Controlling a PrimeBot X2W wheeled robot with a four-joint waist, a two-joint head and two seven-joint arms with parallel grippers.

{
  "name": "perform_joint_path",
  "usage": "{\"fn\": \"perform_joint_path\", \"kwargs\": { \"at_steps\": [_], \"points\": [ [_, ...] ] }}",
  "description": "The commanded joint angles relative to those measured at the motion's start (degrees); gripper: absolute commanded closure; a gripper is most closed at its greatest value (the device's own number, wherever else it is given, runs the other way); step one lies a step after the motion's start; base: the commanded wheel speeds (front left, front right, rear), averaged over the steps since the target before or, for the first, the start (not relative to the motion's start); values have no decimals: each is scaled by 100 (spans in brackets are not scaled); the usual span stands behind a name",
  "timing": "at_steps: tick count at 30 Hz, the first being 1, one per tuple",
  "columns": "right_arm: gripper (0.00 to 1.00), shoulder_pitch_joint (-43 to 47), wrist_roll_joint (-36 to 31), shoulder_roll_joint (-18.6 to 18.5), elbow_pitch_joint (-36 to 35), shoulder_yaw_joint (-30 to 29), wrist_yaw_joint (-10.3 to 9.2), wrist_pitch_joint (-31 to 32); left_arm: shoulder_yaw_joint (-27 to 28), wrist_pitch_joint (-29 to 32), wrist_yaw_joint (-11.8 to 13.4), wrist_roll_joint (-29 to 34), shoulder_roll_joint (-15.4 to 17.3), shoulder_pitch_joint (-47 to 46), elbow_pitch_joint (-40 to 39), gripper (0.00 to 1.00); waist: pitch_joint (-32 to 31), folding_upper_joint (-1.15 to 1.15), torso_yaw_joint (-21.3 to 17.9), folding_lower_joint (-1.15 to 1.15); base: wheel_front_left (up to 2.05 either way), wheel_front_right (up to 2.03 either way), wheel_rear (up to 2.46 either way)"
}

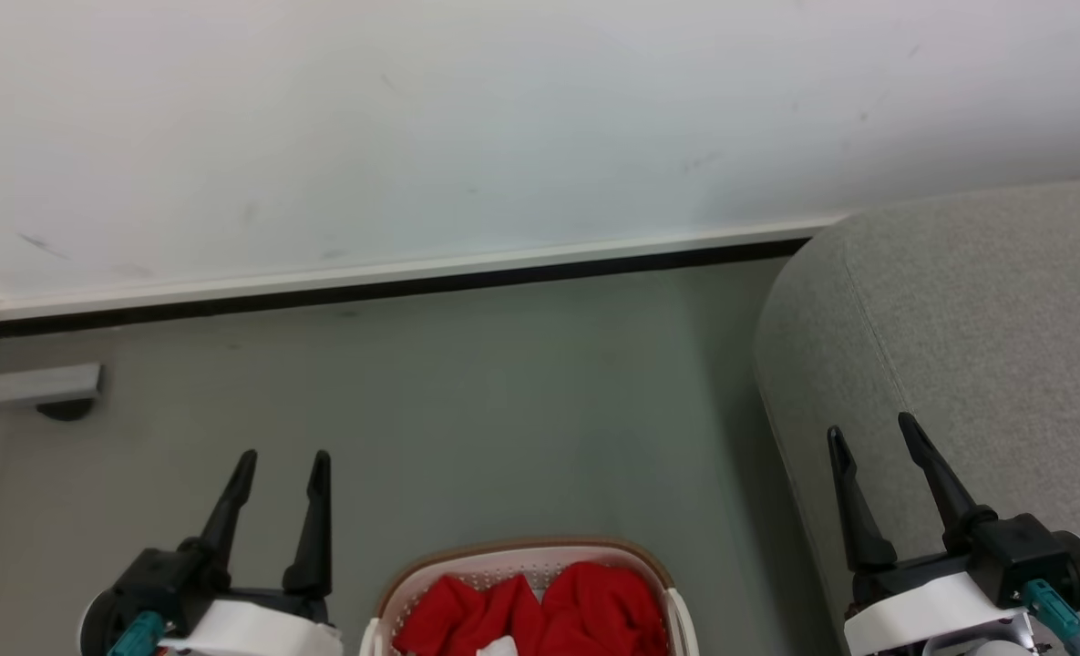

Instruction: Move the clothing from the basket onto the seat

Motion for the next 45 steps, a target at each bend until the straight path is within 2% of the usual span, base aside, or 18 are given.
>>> {"fn": "perform_joint_path", "kwargs": {
  "at_steps": [1, 14, 22, 32, 45],
  "points": [
    [0, -53, 41, -8, -20, -21, -13, -15, -25, -6, 5, -37, 49, -89, 28, 0, 107, 0, -86, 0, 0, 0, 0],
    [0, -334, 129, -6, -296, -59, -14, -15, -788, -6, 5, -75, 451, -737, 1148, 0, 1052, 0, -587, 0, 0, 0, 0],
    [0, -636, 101, -8, -487, -110, -14, -15, -1719, 204, 5, -295, 788, -1493, 2523, 0, 1810, 0, -912, 0, 0, 0, 0],
    [0, -930, 259, -6, -766, -335, -14, -15, -2944, 437, 5, -515, 1134, -2397, 3882, 0, 2535, 0, -1239, 0, 0, 0, 0],
    [0, -1220, 538, -6, -1042, -422, -14, -15, -3766, 749, 5, -710, 1334, -3334, 5048, 0, 3355, 0, -1453, 0, 0, 0, 0]
  ]
}}
